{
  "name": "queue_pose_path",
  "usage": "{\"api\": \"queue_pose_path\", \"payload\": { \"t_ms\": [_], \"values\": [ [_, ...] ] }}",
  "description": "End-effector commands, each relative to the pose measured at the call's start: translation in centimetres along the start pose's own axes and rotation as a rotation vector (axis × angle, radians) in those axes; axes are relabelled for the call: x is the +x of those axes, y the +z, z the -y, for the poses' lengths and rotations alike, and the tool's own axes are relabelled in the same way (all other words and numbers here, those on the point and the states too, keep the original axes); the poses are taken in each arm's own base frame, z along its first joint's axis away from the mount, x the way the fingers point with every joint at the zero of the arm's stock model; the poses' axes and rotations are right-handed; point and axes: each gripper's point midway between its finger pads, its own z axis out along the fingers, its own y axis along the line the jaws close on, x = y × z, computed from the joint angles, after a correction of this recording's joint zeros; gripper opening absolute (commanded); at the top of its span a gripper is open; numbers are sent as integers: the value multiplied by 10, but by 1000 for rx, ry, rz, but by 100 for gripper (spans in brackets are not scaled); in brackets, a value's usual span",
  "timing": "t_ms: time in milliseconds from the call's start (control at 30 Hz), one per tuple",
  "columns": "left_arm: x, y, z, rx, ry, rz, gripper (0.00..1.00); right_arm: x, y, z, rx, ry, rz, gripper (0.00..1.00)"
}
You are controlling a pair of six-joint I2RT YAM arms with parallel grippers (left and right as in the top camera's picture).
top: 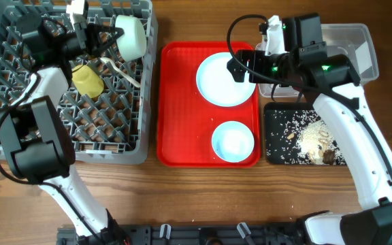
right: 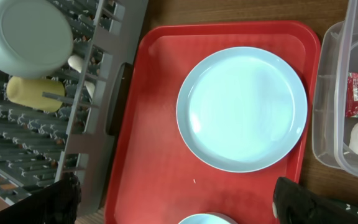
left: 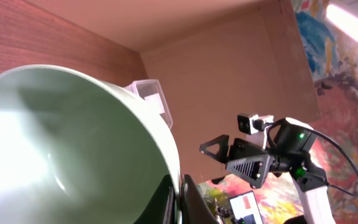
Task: Sort waste into correct bins and load items into the dishwasher rack
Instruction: 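Carry the green bowl over the dish rack with the left gripper, then lower the green bowl into the rack and open the left gripper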
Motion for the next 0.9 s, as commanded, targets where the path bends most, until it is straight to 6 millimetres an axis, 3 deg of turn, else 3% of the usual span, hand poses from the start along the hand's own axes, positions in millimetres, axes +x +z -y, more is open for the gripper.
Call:
{"api": "queue_pose_path", "payload": {
  "t_ms": [0,233,500,700,867],
  "values": [
    [6,6,-10,15,11,-32,4,2,5,-1,-13,9,-16,100],
    [17,26,-24,31,63,-70,4,2,5,-1,-13,9,-16,100],
    [5,1,-39,-3,34,1,4,2,5,-1,-13,9,-16,100],
    [17,12,-68,2,-22,-19,4,2,5,-1,-13,9,-16,100],
    [13,-4,-79,-16,-24,21,6,2,5,-1,-13,8,-16,100]
  ]
}}
